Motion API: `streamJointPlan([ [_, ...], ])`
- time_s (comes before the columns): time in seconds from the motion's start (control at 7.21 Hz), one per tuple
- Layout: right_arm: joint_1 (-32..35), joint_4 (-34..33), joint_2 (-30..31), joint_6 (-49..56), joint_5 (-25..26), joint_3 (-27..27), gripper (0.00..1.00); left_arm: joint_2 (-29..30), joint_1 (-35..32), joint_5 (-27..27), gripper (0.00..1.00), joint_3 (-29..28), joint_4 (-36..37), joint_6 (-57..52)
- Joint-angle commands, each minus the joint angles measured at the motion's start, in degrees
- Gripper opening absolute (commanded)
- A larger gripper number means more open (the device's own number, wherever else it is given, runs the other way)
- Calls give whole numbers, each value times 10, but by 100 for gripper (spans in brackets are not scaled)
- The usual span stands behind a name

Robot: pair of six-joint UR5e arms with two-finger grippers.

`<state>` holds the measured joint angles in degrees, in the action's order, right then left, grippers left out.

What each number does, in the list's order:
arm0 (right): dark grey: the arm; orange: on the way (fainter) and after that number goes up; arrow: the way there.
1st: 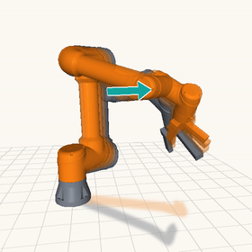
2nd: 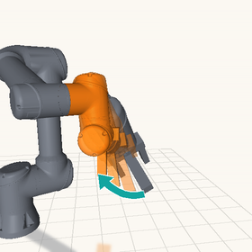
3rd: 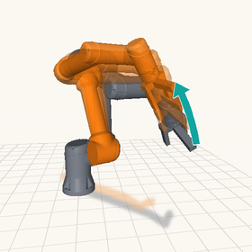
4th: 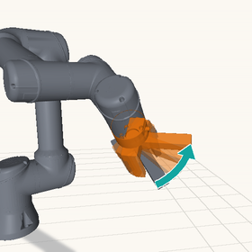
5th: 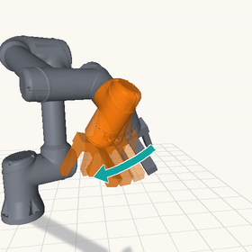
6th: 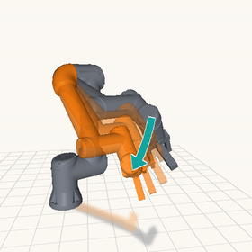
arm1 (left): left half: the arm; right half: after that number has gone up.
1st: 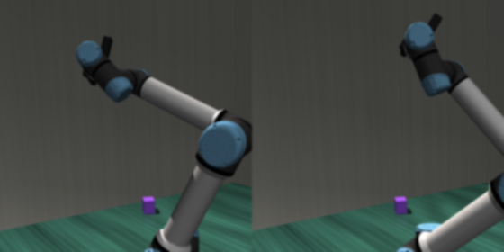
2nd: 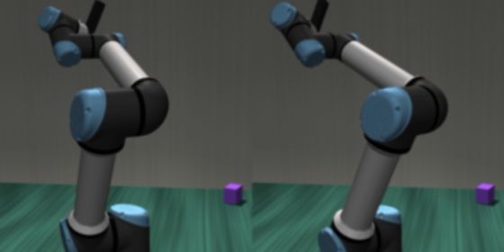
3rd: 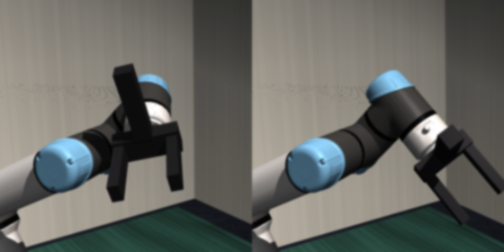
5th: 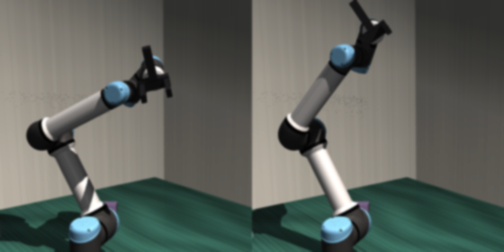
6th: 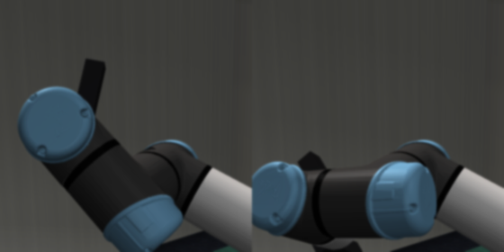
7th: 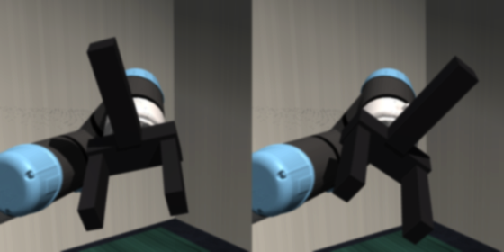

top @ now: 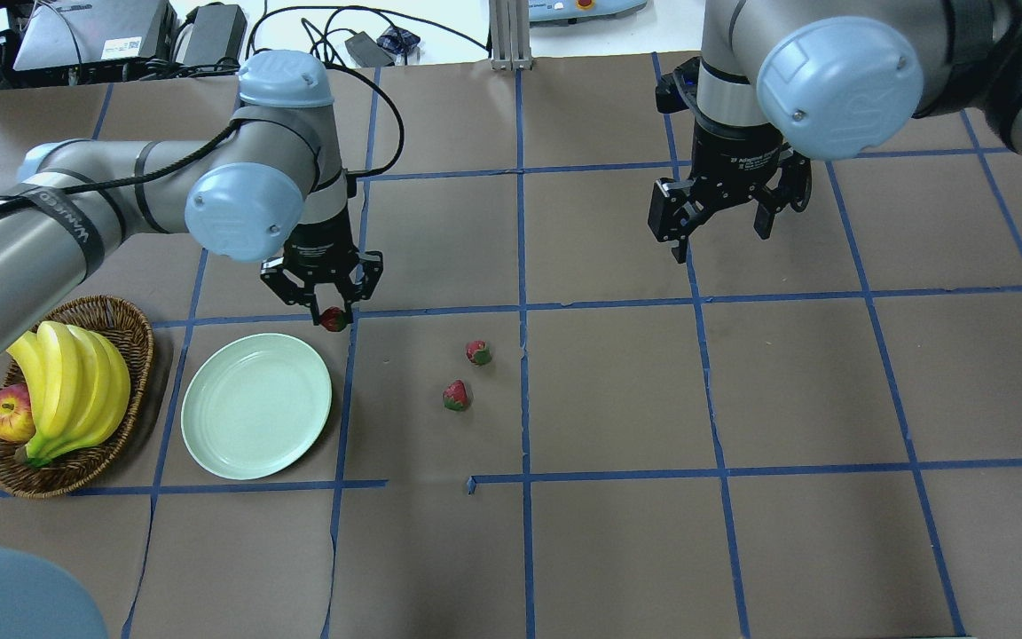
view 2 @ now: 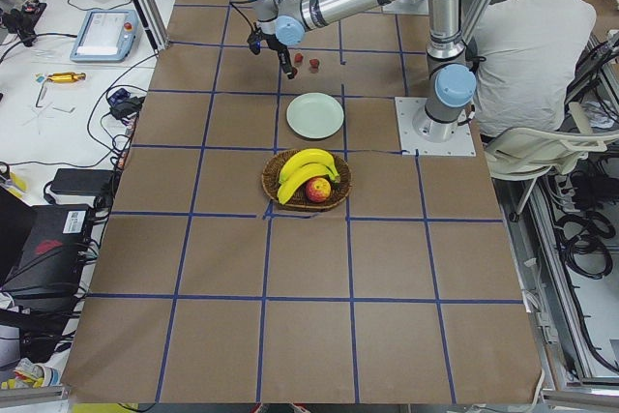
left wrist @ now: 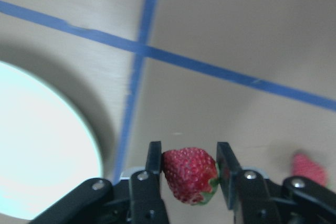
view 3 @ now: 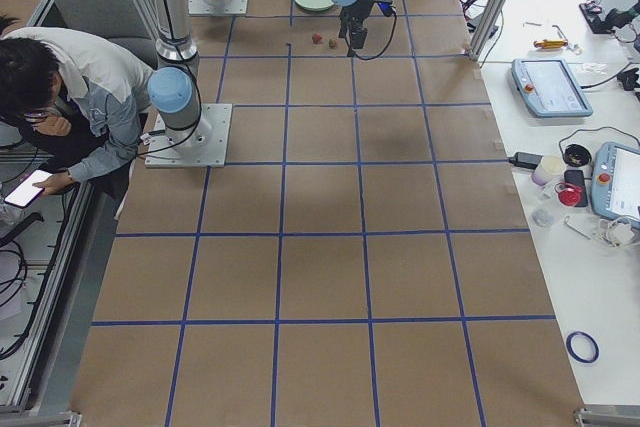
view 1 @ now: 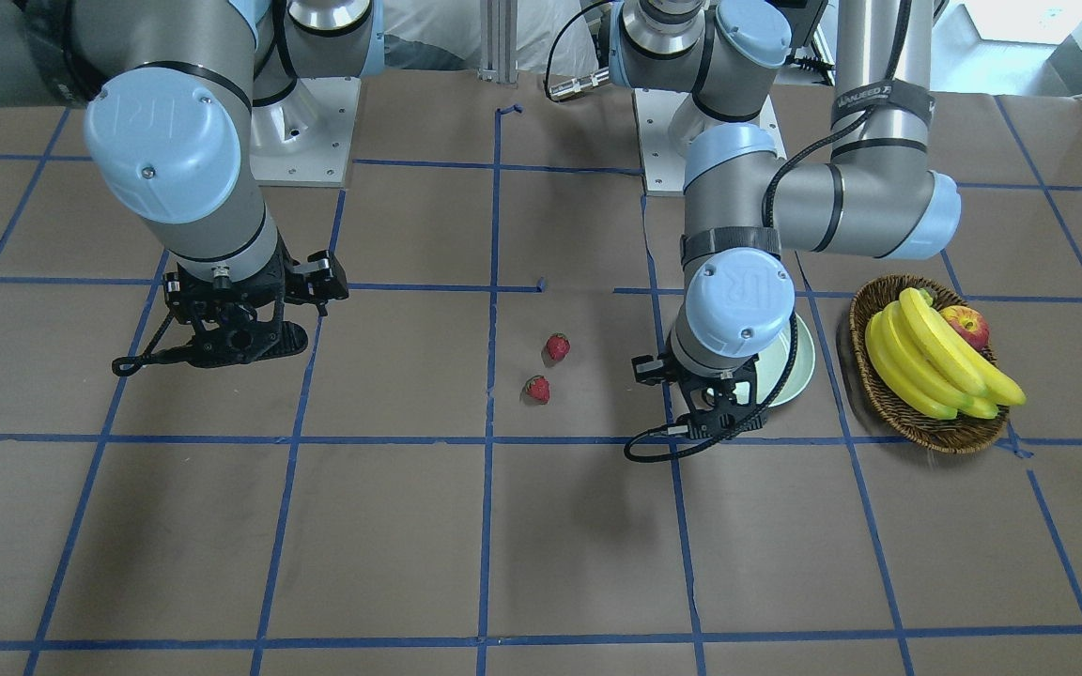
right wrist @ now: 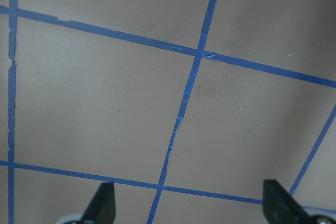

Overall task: Collect all strawberries into plate
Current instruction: 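Carry the strawberry with the left gripper over the plate and lower, then open the left gripper to drop the strawberry and lift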

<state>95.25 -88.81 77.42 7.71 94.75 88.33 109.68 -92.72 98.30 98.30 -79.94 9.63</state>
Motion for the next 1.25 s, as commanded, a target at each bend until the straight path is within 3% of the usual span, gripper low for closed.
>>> streamJointPlan([
  [0.0,0,-1,-1,-1,-2,0,100,-10,55,50,0,47,-8,-120],
  [0.14,0,0,-2,-1,-3,0,100,-5,81,91,0,60,-1,-170],
  [0.55,0,0,-3,-1,-3,3,100,14,119,91,0,70,25,-205],
  [0.69,0,-1,-3,-1,-2,4,100,16,119,82,55,70,43,-204],
  [0.83,0,-1,-3,-1,-2,5,100,16,119,80,78,70,44,-204],
  [1.11,0,-1,-3,-1,-2,5,100,8,102,79,96,61,47,-204],
])
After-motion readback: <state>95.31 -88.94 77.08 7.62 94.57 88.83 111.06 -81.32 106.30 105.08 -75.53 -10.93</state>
